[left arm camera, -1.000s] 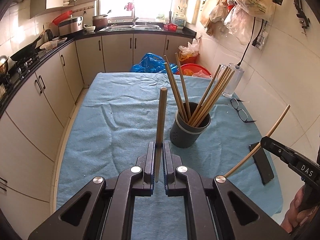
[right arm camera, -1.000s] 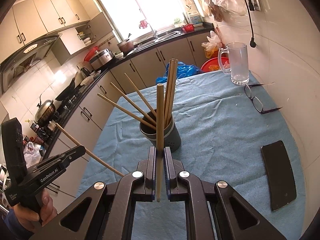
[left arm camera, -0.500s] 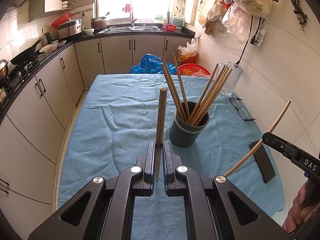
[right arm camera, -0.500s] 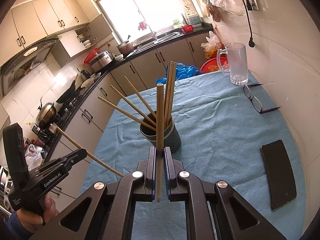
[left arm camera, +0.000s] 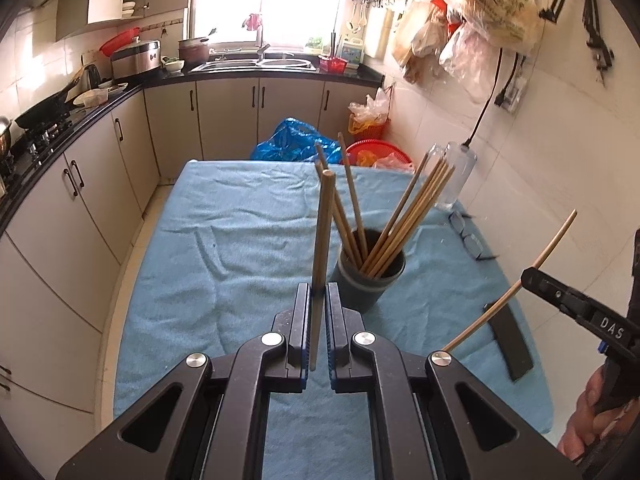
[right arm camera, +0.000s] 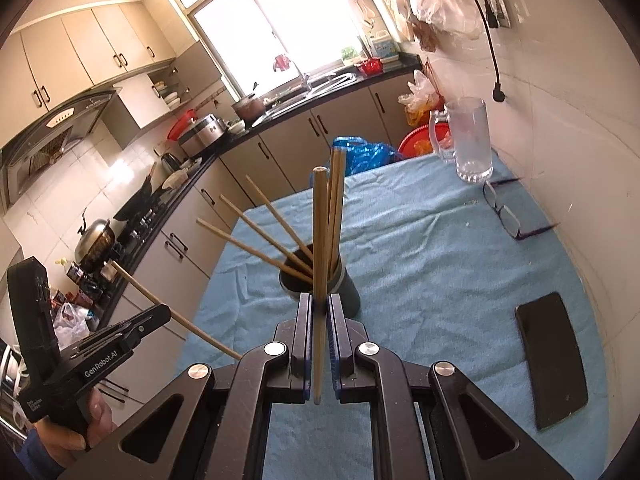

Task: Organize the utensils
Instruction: 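Lift the left gripper's chopstick over the black cup while the right gripper carries its chopstick there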

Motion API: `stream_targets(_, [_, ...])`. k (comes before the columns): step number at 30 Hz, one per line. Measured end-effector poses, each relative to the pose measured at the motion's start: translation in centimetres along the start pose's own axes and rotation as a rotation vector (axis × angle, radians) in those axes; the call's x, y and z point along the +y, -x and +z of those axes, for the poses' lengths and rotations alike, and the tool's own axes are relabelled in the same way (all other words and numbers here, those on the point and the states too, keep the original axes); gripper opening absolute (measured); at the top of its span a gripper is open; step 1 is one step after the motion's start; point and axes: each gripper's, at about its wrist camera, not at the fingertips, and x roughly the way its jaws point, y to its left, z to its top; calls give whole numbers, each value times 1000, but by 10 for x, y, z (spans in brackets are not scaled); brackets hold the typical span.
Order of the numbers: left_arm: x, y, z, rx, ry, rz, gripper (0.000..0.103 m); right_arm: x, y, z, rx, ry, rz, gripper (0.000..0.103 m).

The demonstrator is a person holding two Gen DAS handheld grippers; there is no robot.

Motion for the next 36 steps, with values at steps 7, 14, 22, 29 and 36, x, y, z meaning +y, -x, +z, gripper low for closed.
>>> stream_targets(7, [3,9,35,-30,37,-52,6,4,9,31,-51,-1,17,8])
stream_targets(14, [-7,23,73,-85,37,-100,6,5,16,68,-113,-19,27,8])
stream_targets(22, [-21,3,100,-85,43,-126,6,10,5,94,-138,-39,17,8])
stream_targets(29, [-23,-19,104,-64,55,-122,6,13,-19,101,-128,-38,-16,8])
stream_targets(36, [-19,-36,100,-34,64,-115,6,10,-39,99,-99,-39,-46,8])
